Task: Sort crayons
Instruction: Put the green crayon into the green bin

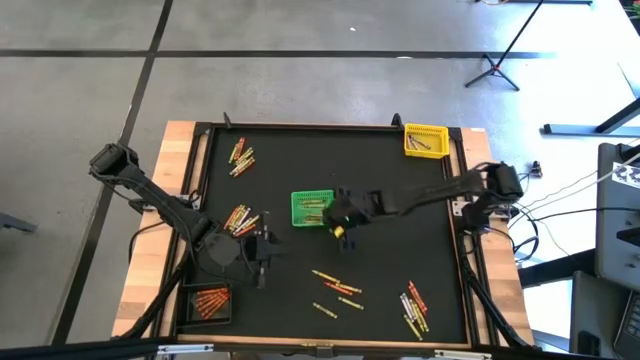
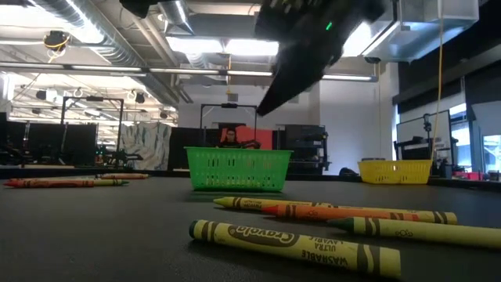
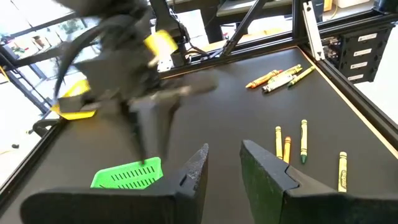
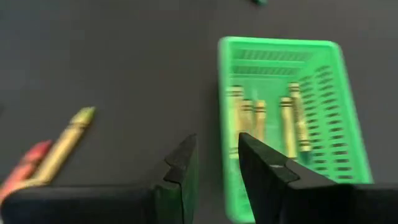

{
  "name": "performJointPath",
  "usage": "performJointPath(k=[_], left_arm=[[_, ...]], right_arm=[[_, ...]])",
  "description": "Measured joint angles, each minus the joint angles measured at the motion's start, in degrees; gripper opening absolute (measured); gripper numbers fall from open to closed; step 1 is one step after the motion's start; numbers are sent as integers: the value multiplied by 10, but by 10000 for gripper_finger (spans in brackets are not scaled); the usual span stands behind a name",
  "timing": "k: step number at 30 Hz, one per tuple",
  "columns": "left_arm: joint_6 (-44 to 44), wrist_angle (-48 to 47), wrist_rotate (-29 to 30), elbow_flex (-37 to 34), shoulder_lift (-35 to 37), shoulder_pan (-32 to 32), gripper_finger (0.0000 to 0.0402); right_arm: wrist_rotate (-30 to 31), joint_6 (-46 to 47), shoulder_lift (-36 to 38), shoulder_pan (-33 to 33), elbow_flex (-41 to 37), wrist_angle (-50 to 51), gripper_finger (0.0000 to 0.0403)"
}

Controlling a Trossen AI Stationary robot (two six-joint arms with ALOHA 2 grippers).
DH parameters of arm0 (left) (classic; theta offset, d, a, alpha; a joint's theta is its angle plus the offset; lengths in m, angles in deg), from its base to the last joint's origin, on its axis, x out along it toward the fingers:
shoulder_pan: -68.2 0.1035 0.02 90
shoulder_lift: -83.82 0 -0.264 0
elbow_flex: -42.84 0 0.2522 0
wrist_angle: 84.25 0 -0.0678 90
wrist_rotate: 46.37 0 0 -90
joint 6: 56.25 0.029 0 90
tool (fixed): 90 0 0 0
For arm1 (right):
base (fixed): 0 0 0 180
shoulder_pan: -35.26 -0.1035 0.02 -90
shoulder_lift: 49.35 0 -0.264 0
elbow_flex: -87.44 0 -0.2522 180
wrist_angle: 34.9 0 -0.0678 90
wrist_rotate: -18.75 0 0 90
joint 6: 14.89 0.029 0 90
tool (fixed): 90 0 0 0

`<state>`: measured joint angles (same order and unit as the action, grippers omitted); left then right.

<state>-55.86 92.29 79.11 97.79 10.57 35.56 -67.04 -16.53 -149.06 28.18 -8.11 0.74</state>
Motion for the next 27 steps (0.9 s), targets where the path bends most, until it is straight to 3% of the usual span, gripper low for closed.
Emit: performJointPath(k=[8, 15, 22, 27], left_arm=[[-3, 0, 0, 0, 0, 0, 80], [-3, 0, 0, 0, 0, 0, 80], [-3, 2, 0, 0, 0, 0, 80], [-3, 7, -1, 1, 0, 0, 80]], right_arm=[[46, 83, 19, -121, -1, 48, 111], [122, 118, 18, -215, -35, -26, 111], [120, 120, -5, -241, -81, -157, 111], [123, 119, -36, -234, -87, -195, 111]])
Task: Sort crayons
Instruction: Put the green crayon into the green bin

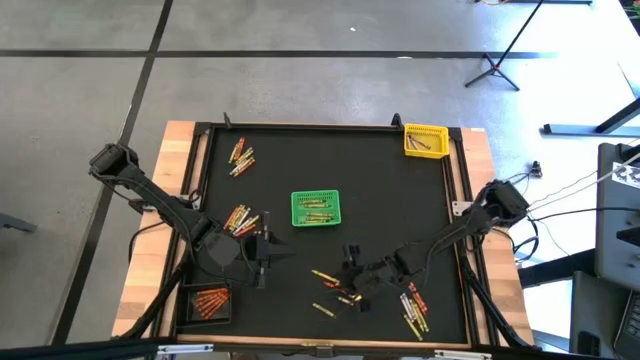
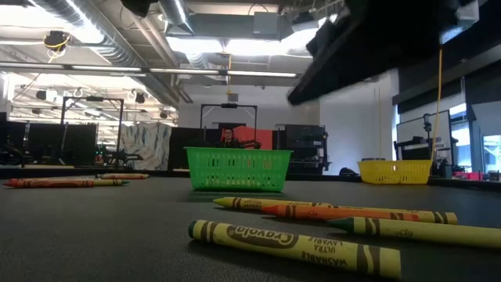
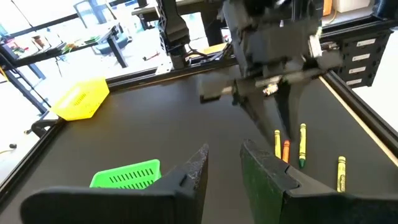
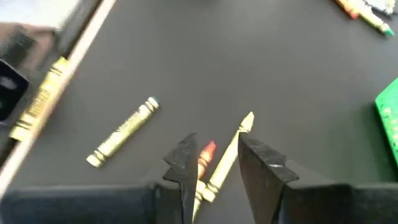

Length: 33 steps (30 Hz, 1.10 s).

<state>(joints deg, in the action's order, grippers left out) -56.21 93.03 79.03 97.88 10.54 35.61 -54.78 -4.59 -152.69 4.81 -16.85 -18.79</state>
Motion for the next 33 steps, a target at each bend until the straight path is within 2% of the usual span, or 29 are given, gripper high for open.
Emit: performJointPath(k=[9, 19, 26, 33], left_arm=[[0, 2, -1, 0, 0, 1, 80], [-10, 2, -1, 0, 0, 12, 80], [-12, 2, -2, 0, 0, 12, 80], [-11, 2, -1, 0, 0, 12, 80]], right_arm=[[-6, 4, -51, 25, 0, -33, 111], [-7, 48, -69, 48, 1, -40, 111], [-51, 50, -97, 48, 1, -75, 111], [-35, 44, -107, 63, 0, -68, 111]])
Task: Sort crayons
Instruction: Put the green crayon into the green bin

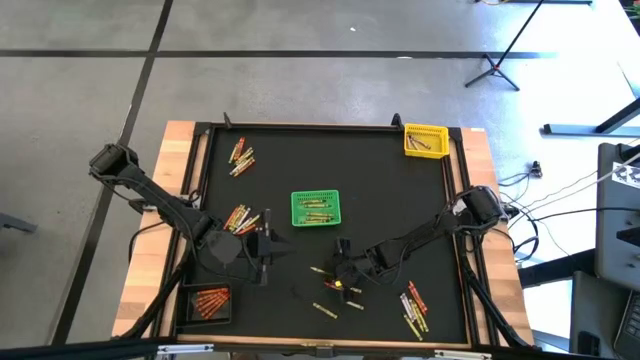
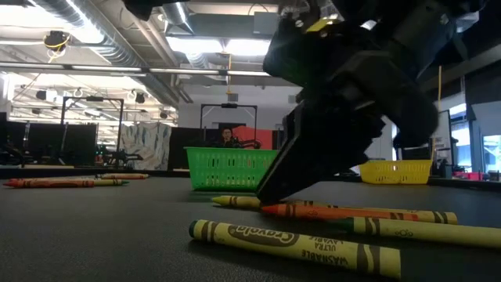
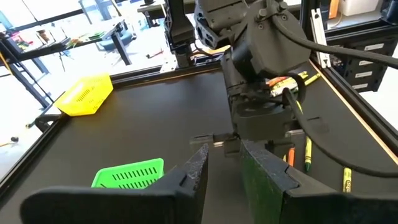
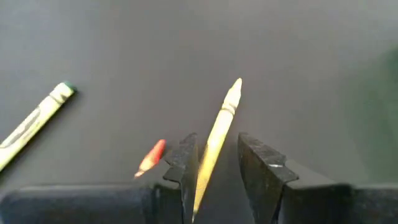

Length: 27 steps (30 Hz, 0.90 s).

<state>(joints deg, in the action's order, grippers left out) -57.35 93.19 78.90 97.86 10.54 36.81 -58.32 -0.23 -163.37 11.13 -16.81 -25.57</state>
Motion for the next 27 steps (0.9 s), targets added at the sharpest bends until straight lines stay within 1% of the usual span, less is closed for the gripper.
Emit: performJointPath(k=[7, 21, 24, 27], left_arm=[[0, 0, 0, 0, 0, 0, 80], [-2, 0, 0, 0, 0, 0, 80], [-2, 0, 0, 0, 0, 0, 80], [-2, 0, 0, 0, 0, 0, 80]], right_arm=[[0, 1, 0, 10, 0, 36, 111], [1, -1, -3, 10, -6, 45, 109], [1, -1, -3, 10, -7, 45, 91], [-3, -11, -3, 10, -7, 46, 60]])
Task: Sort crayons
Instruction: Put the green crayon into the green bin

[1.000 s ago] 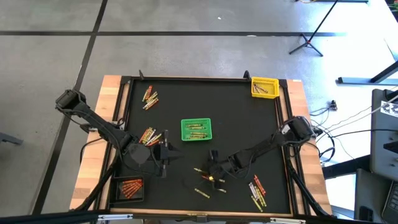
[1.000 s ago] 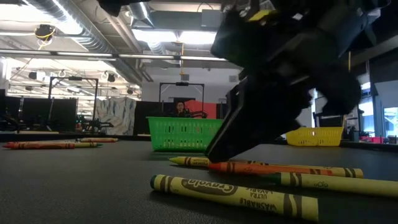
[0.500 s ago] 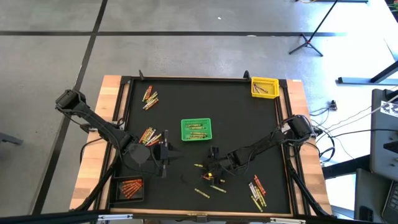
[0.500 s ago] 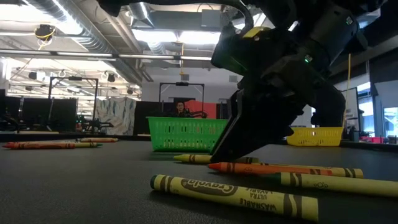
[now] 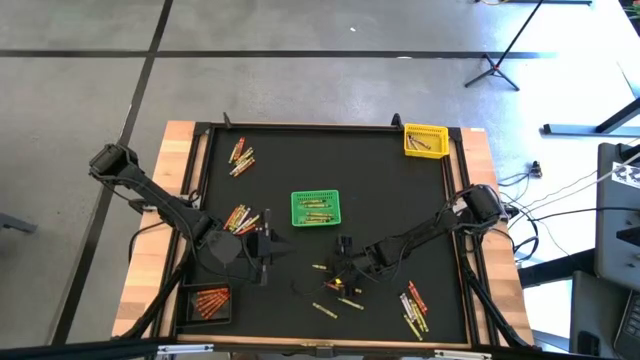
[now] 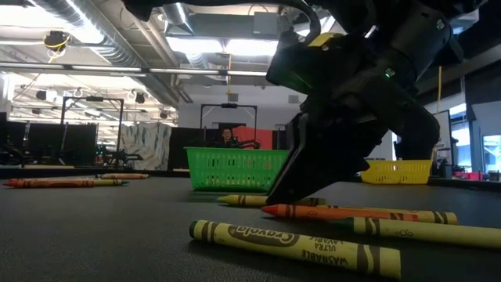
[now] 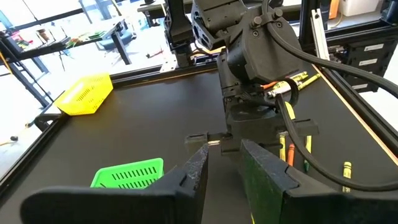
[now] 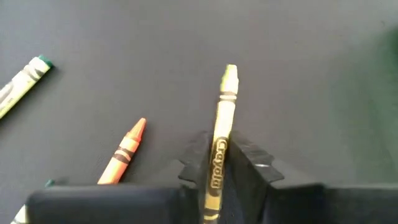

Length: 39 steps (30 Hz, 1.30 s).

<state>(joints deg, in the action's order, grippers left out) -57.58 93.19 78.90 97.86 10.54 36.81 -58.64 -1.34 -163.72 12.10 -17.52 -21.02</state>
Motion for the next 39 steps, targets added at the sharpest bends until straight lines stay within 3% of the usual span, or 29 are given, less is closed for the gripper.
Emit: performJointPath(k=[6, 15, 23, 29, 39], left_arm=[[0, 0, 0, 0, 0, 0, 80], [0, 0, 0, -1, 0, 0, 80], [0, 0, -2, -1, 0, 0, 80], [0, 0, -2, -1, 0, 0, 80], [0, 0, -2, -1, 0, 0, 80]], right_arm=[[-1, -11, 0, 0, 0, 2, 9], [7, -38, 15, -1, 5, 10, 32], [35, -93, 102, 11, 5, 54, 26], [45, -140, 161, 54, 6, 52, 26], [22, -171, 159, 179, 6, 21, 26]])
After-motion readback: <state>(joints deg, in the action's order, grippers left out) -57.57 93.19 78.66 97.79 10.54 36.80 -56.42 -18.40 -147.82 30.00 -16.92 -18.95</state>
